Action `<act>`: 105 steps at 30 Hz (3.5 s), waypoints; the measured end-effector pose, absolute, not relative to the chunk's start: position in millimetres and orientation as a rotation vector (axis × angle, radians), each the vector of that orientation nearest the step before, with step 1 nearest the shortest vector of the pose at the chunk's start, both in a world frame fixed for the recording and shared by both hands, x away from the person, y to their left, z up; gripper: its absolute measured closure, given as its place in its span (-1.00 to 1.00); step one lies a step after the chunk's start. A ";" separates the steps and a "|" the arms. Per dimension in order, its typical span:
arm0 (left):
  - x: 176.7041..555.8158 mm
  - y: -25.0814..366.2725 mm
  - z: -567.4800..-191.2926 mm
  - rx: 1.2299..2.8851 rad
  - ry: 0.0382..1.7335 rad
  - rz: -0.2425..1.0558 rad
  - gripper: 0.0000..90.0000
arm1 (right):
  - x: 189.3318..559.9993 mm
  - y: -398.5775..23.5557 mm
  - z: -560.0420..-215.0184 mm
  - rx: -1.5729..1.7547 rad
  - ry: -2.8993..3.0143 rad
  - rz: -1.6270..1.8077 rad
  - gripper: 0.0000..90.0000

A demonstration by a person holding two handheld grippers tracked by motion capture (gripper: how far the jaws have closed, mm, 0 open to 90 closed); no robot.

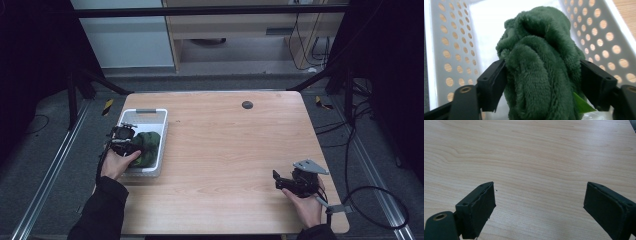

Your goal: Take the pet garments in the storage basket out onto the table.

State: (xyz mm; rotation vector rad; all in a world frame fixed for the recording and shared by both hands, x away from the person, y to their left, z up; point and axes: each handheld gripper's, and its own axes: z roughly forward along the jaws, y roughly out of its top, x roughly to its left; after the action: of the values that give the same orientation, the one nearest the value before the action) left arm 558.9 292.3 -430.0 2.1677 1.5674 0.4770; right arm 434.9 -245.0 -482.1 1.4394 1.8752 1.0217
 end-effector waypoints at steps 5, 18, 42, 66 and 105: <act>558.7 291.7 -432.0 2.165 1.580 0.470 -0.22 | 434.9 -244.6 -482.1 1.449 1.877 1.025 -0.77; 557.4 289.8 -429.5 2.145 1.624 0.473 0.37 | 435.1 -244.4 -482.4 1.448 1.886 1.022 -0.77; 535.2 299.8 -374.7 2.079 1.492 0.566 0.47 | 435.0 -245.4 -482.0 1.439 1.882 1.020 -0.78; 509.7 290.4 -332.7 2.145 1.330 0.624 0.47 | 435.1 -245.3 -481.8 1.440 1.880 1.018 -0.78; 481.9 205.2 -309.0 2.330 0.926 0.509 0.47 | 434.5 -246.2 -480.2 1.443 1.874 1.026 -0.77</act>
State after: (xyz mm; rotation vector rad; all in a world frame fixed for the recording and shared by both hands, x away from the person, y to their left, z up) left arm 481.9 205.2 -309.0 2.3300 0.9256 0.5087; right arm 434.5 -246.2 -480.2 1.4429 1.8738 1.0263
